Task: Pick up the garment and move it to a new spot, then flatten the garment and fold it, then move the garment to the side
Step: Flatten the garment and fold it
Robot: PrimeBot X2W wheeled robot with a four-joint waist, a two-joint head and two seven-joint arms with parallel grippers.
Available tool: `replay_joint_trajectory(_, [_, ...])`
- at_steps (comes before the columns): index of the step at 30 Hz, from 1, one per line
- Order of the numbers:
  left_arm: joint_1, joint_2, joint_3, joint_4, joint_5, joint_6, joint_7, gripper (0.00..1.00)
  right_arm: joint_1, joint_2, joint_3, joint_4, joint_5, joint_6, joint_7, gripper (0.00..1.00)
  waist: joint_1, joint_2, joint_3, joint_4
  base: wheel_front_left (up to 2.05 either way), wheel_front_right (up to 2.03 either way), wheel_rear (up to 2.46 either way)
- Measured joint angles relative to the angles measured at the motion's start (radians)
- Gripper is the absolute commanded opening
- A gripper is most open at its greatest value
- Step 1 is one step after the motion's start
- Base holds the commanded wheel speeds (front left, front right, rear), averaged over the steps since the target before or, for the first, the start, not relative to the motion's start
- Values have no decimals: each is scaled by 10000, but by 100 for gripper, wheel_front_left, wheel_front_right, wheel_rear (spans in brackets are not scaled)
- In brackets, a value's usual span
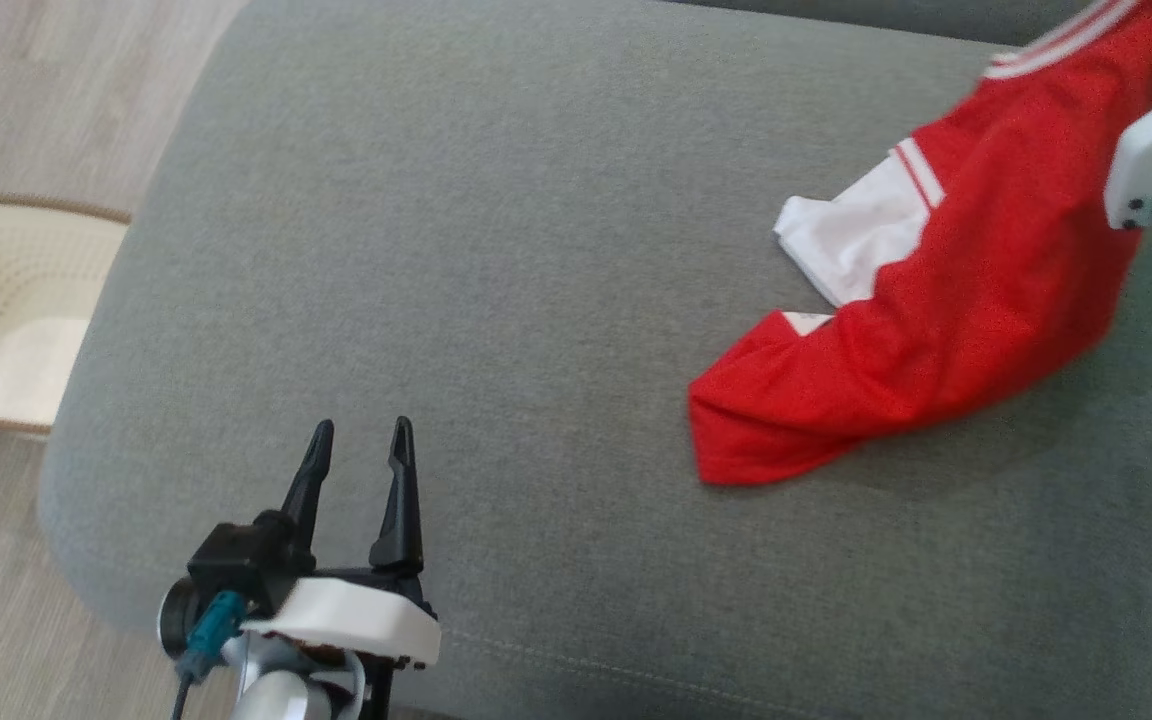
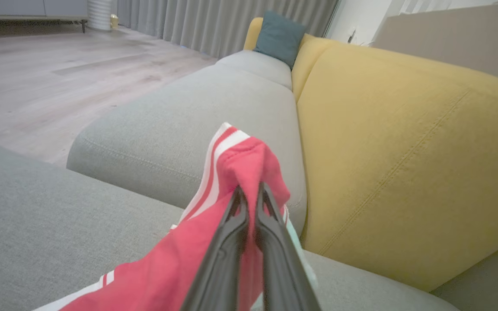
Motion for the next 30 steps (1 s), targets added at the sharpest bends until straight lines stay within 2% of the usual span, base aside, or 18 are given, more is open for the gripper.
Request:
replay_joint_trajectory(2, [-11,-2,-54,-2,-15,63,0,100,9,-79,-293,90,-261,0,86,51,0,0,104,156,0,0,0])
replay_joint_trajectory(3, [-26,-4,-81,-2,-15,65,0,100,19,-90,-445,100,-372,0,82,78,0,0,160,220,0,0,0])
replay_joint_trajectory(4, [-26,-4,-81,-2,-15,65,0,100,19,-90,-445,100,-372,0,82,99,0,0,160,220,0,0,0])
replay_joint_trajectory(8, [-164,-4,-92,-8,-31,109,0,100,25,-19,-861,192,-744,0,13,100,0,1,338,336,0,0,0])
replay_joint_trajectory(12, [-181,-8,-88,-15,-31,151,0,100,25,318,-934,462,-943,0,-385,100,0,1,356,164,0,0,0])
replay_joint_trajectory(18, [-179,-12,-50,-15,-31,153,0,100,26,945,-731,876,-476,0,-892,100,0,1,166,-290,0,0,0])
replay_joint_trajectory(21, [-158,-12,77,-15,-29,161,0,100,102,1432,-75,918,188,0,-936,100,0,1,-14,-556,0,0,0])
replay_joint_trajectory(24, [-143,-12,151,-13,-27,163,0,100,535,1732,953,247,1300,0,-961,100,0,1,-210,-821,0,0,0])
replay_joint_trajectory(30, [61,-12,186,-23,-23,163,0,100,3108,1758,3066,-1131,3741,0,-961,100,0,1,-543,-1324,0,0,0])
